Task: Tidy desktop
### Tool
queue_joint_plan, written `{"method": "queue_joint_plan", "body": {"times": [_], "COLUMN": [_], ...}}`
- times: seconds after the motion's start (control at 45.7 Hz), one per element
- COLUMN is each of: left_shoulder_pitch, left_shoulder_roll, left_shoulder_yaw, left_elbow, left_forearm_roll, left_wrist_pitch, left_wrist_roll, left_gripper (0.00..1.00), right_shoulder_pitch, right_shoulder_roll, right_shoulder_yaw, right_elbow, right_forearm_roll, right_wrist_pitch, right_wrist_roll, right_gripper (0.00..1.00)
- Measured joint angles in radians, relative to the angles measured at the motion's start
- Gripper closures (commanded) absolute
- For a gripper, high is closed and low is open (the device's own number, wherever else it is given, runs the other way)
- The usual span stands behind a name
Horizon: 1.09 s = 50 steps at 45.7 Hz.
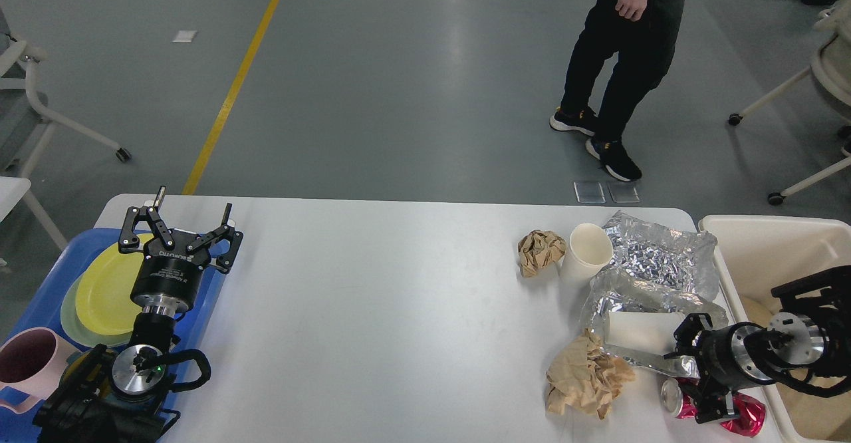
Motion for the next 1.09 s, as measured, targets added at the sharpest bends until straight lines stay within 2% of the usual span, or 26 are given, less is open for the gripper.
{"method": "queue_joint_plan", "body": {"times": [0.088, 0.109, 0.131, 0.153, 0.372, 0.438, 0.569, 0.656, 0.875, 0.941, 1.094], "left_shoulder_pitch": [0.000, 0.000, 0.000, 0.000, 0.000, 0.000, 0.000, -0.001, 0.000, 0.000, 0.000], "left_shoulder_roll": [0.000, 0.000, 0.000, 0.000, 0.000, 0.000, 0.000, 0.000, 0.000, 0.000, 0.000], "left_shoulder_yaw": [0.000, 0.000, 0.000, 0.000, 0.000, 0.000, 0.000, 0.000, 0.000, 0.000, 0.000], "left_elbow": [0.000, 0.000, 0.000, 0.000, 0.000, 0.000, 0.000, 0.000, -0.001, -0.001, -0.001], "left_forearm_roll": [0.000, 0.000, 0.000, 0.000, 0.000, 0.000, 0.000, 0.000, 0.000, 0.000, 0.000], "left_wrist_pitch": [0.000, 0.000, 0.000, 0.000, 0.000, 0.000, 0.000, 0.000, 0.000, 0.000, 0.000], "left_wrist_roll": [0.000, 0.000, 0.000, 0.000, 0.000, 0.000, 0.000, 0.001, 0.001, 0.001, 0.001], "left_gripper": [0.04, 0.04, 0.04, 0.04, 0.04, 0.04, 0.04, 0.04, 0.04, 0.04, 0.04], "right_shoulder_pitch": [0.007, 0.009, 0.011, 0.016, 0.117, 0.199, 0.411, 0.603, 1.017, 1.107, 1.253], "right_shoulder_roll": [-0.007, -0.008, -0.009, -0.011, -0.031, -0.013, 0.061, 0.105, 0.133, 0.164, 0.217], "right_shoulder_yaw": [0.000, 0.000, 0.000, 0.000, -0.022, -0.054, -0.174, -0.275, -0.428, -0.472, -0.500], "right_elbow": [0.000, 0.000, 0.000, 0.001, 0.069, 0.112, 0.192, 0.254, 0.329, 0.361, 0.459], "right_forearm_roll": [0.000, 0.000, 0.000, -0.001, -0.066, -0.145, -0.254, -0.289, -0.339, -0.365, -0.528], "right_wrist_pitch": [0.001, 0.002, 0.002, 0.003, 0.055, 0.073, 0.099, 0.166, 0.479, 0.523, 0.557], "right_wrist_roll": [-0.001, -0.001, -0.001, -0.001, -0.011, -0.046, -0.160, -0.213, -0.230, -0.231, -0.232], "right_gripper": [0.29, 0.20, 0.05, 0.00, 0.00, 0.00, 0.00, 0.00, 0.00, 0.00, 0.00]}}
